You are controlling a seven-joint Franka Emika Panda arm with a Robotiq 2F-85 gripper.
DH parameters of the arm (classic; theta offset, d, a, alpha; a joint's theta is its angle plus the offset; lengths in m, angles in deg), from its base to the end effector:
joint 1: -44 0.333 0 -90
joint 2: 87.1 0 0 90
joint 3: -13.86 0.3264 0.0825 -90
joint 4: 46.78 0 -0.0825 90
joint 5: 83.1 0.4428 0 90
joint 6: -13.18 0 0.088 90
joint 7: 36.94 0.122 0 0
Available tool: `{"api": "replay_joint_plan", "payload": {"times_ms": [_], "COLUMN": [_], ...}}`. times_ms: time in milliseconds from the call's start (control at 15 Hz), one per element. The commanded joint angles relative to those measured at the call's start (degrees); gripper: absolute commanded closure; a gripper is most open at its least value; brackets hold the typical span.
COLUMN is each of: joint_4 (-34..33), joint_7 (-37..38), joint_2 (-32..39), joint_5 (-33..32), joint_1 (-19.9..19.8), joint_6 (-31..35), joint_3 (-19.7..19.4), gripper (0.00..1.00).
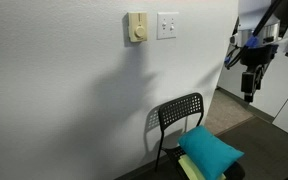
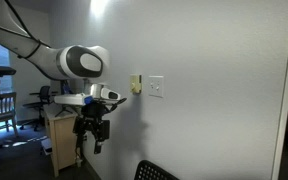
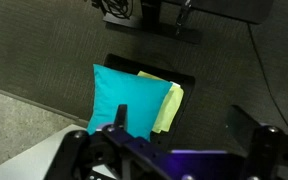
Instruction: Turn the right light switch on and off, then turn the left switch off
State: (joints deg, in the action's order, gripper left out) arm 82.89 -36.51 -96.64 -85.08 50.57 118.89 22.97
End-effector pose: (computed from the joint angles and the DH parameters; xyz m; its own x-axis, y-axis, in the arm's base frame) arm 0.4886 0.1339 0.3766 0.9338 0.2550 -0.2509 0.2775 -0.9590 0.0579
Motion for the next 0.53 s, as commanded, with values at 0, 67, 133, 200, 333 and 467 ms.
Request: {"api": "replay_joint_plan", "payload": {"times_ms": [0,67,133,200,333,467], "joint_4": [-0.08,-0.08,-0.08,-0.08,-0.16,-0.51], "joint_7": [0.08,0.08,0.08,0.08,-0.67,-1.74], "joint_2": [0.04,0.04,0.04,0.04,0.39,0.93], "joint_5": [-0.06,-0.06,-0.06,-0.06,-0.85,-2.7], "joint_1": [0.44,0.45,0.45,0.45,0.4,0.44], "joint_6": [-0.1,-0.1,-0.1,-0.1,0.47,1.57], "joint_3": [-0.41,-0.41,-0.41,-0.41,-0.44,-0.31], "gripper": [0.0,0.0,0.0,0.0,0.0,0.0]}}
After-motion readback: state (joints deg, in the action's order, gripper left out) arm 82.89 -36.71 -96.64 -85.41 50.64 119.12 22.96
